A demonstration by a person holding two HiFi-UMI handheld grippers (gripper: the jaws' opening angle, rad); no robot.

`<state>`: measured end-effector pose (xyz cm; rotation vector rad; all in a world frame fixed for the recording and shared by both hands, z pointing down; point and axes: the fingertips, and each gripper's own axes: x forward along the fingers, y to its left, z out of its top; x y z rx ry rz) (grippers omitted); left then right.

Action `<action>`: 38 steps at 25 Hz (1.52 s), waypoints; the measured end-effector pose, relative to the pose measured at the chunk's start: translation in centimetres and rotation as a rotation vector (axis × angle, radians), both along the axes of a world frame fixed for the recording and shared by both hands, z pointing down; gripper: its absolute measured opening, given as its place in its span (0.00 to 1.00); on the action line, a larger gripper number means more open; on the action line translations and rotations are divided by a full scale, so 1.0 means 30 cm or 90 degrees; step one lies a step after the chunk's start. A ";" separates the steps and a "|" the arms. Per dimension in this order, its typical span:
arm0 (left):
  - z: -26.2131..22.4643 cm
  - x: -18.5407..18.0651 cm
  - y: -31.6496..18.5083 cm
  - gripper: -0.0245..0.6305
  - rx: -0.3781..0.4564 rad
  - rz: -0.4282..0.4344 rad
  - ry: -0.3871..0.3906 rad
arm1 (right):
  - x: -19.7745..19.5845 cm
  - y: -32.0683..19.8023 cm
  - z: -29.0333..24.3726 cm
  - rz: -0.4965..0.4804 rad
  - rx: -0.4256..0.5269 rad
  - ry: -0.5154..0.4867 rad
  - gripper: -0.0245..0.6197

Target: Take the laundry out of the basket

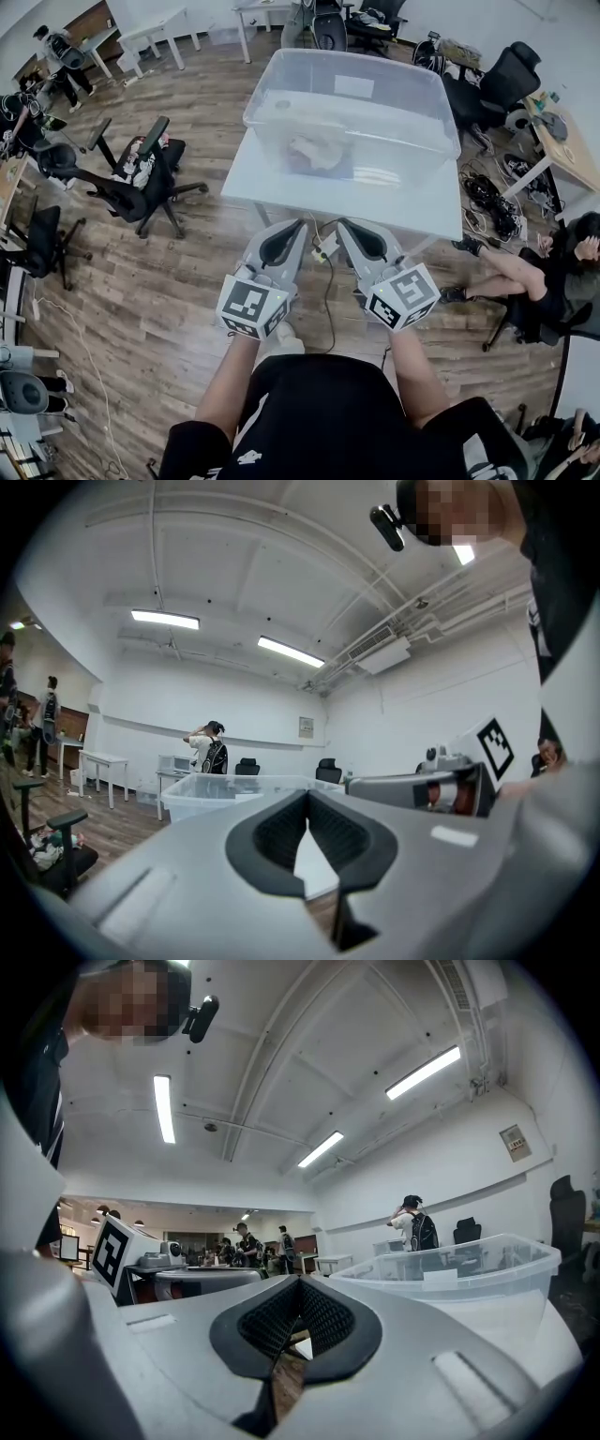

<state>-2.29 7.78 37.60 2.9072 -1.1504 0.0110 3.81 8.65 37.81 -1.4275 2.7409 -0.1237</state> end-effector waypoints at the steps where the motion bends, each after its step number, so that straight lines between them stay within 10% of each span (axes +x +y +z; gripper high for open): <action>1: 0.001 -0.007 -0.021 0.05 -0.001 0.001 0.001 | -0.006 -0.021 0.000 0.002 -0.001 0.001 0.03; 38: 0.053 -0.335 -0.371 0.05 -0.024 0.031 0.020 | -0.352 -0.352 0.042 0.030 -0.028 0.036 0.03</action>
